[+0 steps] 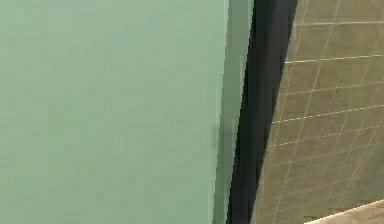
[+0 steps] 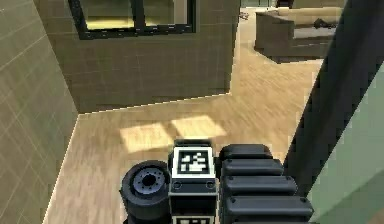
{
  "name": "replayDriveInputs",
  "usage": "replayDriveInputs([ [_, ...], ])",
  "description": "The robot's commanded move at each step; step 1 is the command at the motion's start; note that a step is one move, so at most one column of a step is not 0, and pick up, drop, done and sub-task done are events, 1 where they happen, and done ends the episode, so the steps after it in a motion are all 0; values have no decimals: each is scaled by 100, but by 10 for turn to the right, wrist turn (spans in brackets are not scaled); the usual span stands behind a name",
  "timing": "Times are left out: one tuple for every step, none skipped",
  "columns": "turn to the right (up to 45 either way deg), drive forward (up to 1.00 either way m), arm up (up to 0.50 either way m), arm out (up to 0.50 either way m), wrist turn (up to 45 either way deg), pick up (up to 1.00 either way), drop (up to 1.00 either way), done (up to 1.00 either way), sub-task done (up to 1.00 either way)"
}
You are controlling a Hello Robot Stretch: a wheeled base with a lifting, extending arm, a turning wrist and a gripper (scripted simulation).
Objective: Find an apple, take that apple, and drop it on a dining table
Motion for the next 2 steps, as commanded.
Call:
replayDriveInputs([
  [450, 0, 0, 0, 0, 0, 0, 0, 0],
  [270, 0, 0, 0, 0, 0, 0, 0, 0],
])
